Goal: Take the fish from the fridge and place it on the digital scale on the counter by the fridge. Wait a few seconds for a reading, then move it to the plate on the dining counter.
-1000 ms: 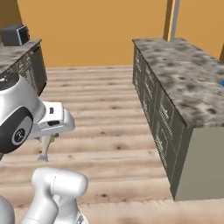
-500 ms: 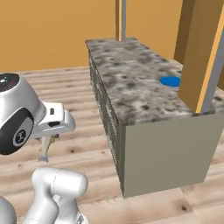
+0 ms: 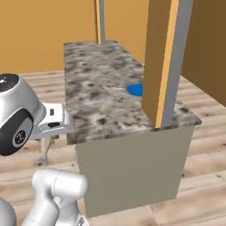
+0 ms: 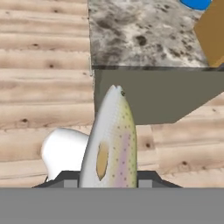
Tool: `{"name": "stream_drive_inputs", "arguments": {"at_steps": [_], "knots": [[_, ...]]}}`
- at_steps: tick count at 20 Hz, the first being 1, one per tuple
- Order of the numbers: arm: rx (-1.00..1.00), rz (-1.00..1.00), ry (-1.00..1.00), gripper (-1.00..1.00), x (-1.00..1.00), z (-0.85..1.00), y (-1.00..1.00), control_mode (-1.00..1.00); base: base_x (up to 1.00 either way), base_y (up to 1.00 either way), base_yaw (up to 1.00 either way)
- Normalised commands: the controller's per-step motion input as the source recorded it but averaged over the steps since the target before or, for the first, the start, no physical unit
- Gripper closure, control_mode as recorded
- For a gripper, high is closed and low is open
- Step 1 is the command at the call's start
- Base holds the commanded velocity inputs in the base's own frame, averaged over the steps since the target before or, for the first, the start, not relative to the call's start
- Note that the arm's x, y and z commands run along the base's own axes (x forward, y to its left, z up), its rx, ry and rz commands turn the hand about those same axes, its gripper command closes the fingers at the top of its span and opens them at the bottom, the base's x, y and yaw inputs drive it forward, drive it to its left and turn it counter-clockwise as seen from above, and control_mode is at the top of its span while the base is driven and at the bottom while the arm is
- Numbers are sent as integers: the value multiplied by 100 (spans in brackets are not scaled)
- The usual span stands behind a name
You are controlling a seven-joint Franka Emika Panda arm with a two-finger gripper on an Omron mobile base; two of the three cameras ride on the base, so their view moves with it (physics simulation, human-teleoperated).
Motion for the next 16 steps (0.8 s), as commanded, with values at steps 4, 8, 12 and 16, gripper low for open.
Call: {"name": "stream_drive_inputs", "arguments": {"at_steps": [4, 8, 12, 16], "knots": [[0, 0, 0, 100, 0, 0, 0, 100, 83, -100, -5], [0, 0, 0, 100, 0, 0, 0, 100, 51, -100, -13], [0, 0, 0, 100, 0, 0, 0, 100, 52, -100, -21], [0, 0, 0, 100, 0, 0, 0, 100, 51, -100, -24]]}}
